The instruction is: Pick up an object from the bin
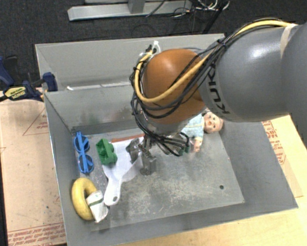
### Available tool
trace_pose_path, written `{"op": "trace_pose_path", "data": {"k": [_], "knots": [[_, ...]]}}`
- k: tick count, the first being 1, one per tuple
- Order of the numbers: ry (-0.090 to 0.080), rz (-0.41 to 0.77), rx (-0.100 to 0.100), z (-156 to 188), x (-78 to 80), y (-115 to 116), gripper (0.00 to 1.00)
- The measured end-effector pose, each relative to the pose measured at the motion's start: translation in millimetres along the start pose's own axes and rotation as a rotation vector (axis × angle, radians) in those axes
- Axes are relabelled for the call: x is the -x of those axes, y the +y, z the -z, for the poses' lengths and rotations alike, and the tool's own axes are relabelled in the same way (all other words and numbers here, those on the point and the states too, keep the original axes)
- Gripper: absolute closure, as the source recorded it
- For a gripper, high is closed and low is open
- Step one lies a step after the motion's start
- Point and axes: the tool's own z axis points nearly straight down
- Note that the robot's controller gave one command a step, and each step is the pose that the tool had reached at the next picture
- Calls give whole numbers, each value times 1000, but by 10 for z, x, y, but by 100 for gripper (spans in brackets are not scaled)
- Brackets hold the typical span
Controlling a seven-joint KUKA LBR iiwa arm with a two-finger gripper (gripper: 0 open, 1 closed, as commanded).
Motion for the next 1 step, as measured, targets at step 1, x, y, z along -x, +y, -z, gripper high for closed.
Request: {"op": "trace_pose_path", "data": {"k": [1], "knots": [[0,0,0,0,0,0,100]]}}
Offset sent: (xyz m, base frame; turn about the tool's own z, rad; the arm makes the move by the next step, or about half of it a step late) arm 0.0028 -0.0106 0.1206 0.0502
